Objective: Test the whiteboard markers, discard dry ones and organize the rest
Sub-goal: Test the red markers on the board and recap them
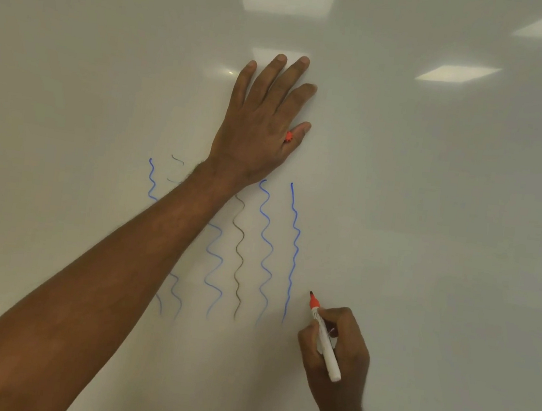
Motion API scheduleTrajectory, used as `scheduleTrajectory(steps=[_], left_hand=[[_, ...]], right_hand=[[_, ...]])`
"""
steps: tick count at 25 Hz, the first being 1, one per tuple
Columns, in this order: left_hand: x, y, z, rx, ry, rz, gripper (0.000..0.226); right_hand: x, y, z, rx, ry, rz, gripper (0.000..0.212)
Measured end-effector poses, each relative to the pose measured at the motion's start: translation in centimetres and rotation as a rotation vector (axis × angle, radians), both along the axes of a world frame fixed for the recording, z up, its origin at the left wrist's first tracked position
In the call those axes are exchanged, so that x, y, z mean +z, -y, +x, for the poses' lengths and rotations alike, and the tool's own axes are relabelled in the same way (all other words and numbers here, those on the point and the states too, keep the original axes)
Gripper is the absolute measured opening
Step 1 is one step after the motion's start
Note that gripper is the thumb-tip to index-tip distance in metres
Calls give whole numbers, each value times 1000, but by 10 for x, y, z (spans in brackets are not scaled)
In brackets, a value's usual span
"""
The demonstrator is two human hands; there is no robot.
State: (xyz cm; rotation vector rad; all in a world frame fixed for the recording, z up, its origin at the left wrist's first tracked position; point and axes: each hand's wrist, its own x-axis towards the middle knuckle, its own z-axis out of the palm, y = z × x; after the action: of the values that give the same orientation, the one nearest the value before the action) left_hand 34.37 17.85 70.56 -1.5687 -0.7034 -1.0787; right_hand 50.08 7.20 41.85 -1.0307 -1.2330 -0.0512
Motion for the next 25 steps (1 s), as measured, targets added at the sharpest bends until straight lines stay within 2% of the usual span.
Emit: scheduleTrajectory(steps=[7, 9, 11, 13, 15, 17, 21, 25], left_hand=[[2, 13, -2, -82, 3, -144, 45], [0, 21, 1, -158, 34, -224, 38], [-11, 39, 7, -317, 111, -293, 23], [-33, 66, 11, -563, 262, -417, 12], [-65, 97, 12, -842, 468, -695, 11], [-102, 125, 11, -1044, 669, -953, 21], [-161, 160, 0, -1372, 1171, -1338, 46], [-208, 178, -17, -1690, 1377, -1613, 55]], right_hand=[[10, 26, -3, 119, -73, -115, 29], [12, 38, -7, 145, -106, -98, 27], [15, 51, -12, 169, -159, -67, 24], [19, 64, -16, 207, -208, -18, 19], [23, 77, -19, 267, -257, 17, 16], [26, 88, -21, 335, -323, 21, 16], [28, 112, -26, 443, -443, 36, 14], [18, 140, -41, 485, -390, 31, 24]])
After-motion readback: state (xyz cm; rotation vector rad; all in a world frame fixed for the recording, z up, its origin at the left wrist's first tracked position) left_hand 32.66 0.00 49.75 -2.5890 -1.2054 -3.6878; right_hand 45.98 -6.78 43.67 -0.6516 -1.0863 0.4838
